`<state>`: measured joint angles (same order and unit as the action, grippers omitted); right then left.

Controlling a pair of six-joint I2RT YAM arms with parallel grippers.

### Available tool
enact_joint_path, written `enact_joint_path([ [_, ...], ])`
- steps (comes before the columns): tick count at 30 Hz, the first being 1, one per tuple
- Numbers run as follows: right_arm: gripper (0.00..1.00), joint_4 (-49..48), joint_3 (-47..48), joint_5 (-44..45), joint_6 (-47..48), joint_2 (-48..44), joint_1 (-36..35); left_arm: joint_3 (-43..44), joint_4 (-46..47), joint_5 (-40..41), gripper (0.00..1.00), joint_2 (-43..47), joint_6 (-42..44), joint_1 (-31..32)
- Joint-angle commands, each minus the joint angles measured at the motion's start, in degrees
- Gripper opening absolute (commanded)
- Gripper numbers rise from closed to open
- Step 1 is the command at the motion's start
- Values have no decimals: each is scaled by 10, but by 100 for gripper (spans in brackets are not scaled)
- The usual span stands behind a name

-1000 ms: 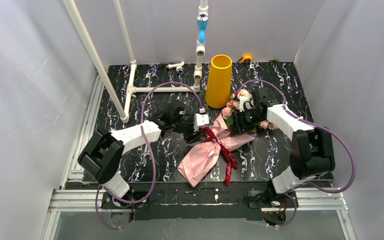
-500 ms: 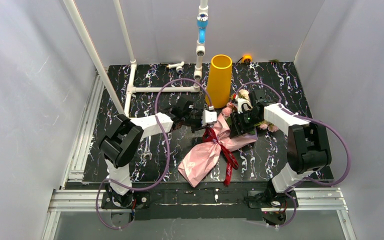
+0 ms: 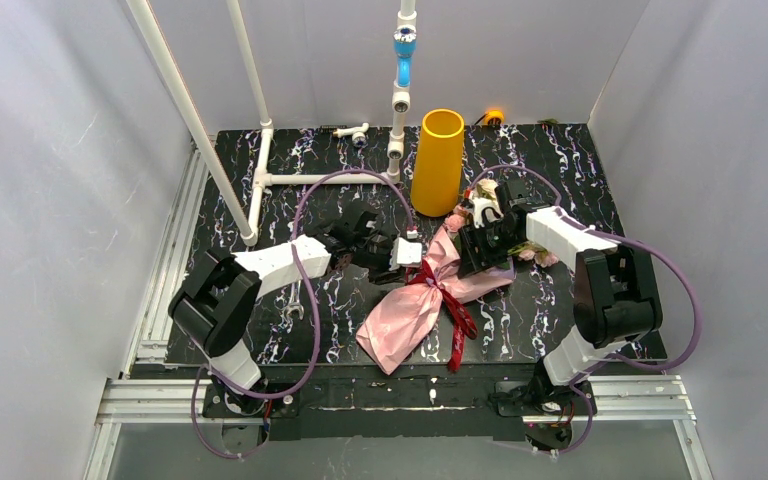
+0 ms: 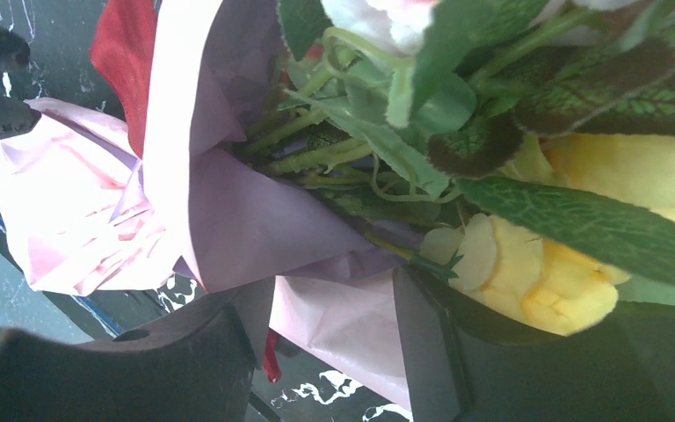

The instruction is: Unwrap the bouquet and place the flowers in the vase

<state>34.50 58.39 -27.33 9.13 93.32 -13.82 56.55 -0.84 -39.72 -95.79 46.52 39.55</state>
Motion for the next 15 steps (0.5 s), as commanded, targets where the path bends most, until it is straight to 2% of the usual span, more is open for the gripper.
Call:
enact_joint_path([
  [1,63,10,23,1,4,-29,-9,23,40,6,40,-7,-12,-2],
  [10,64,43,64,-14,-9,-93,-11,120,41,-9,42,-108,20,-8],
  [15,60,-3,55,-59,-72,-119,-14,124,39,-2,39,-131,39,-8],
])
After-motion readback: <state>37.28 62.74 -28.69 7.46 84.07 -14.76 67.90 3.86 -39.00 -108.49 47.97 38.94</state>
